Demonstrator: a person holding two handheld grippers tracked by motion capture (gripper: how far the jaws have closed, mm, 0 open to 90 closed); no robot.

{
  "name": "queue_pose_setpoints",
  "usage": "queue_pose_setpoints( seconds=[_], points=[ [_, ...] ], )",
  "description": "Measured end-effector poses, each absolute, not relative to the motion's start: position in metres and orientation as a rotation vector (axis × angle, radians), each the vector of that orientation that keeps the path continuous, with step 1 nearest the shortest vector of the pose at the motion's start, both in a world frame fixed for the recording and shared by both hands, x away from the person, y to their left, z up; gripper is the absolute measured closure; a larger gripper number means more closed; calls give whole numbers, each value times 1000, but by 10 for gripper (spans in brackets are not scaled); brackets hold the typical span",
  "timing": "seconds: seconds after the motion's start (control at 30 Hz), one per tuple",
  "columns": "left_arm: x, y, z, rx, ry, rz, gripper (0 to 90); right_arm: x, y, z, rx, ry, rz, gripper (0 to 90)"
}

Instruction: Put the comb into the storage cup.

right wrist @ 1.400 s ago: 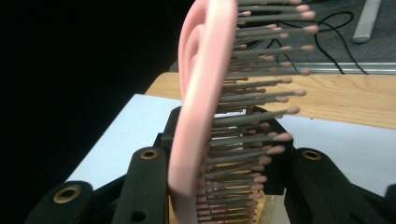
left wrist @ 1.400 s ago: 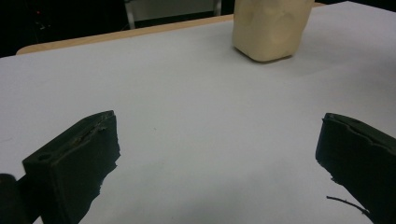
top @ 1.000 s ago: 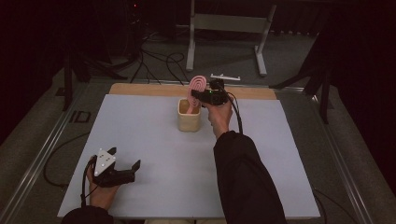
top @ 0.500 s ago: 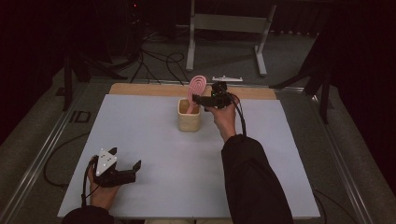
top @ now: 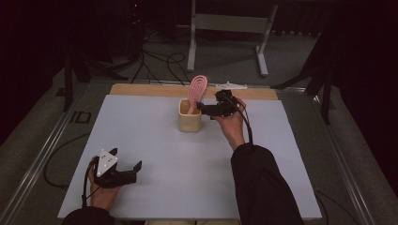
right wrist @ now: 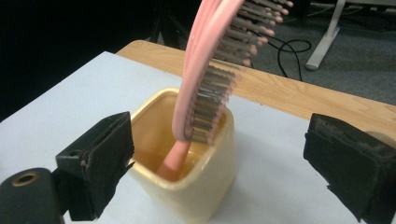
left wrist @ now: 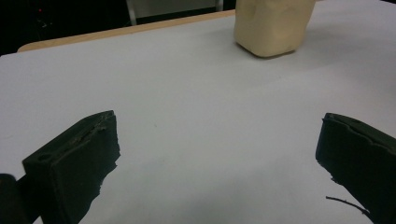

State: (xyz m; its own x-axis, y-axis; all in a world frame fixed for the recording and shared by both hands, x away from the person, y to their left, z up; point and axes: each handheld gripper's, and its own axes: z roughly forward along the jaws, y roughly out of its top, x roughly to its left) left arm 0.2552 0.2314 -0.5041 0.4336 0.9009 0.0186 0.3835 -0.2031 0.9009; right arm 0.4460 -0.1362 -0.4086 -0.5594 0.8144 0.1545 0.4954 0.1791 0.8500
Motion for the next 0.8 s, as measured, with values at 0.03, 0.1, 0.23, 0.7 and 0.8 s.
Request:
queue_pose_setpoints(
  seconds=[0.03, 0.1, 0.23, 0.7, 0.8],
  points=[
    [255, 231, -504, 1782, 1106, 718, 1, 446, -136, -409, 1242, 2127, 1330, 83],
    [255, 231, -504, 1782, 1105, 719, 1, 440, -143, -411, 1255, 2132, 1381, 82],
    [255, 231, -505, 1784, 1107, 720, 1, 432, -154, -414, 1233, 2139, 1375, 83],
    [255, 231, -505, 1782, 1108, 723, 1, 401, -181, -426, 1226, 2128, 1291, 87],
    [255, 230, -505, 1786, 1107, 724, 1, 394, -181, -431, 1210, 2138, 1202, 89]
  ],
)
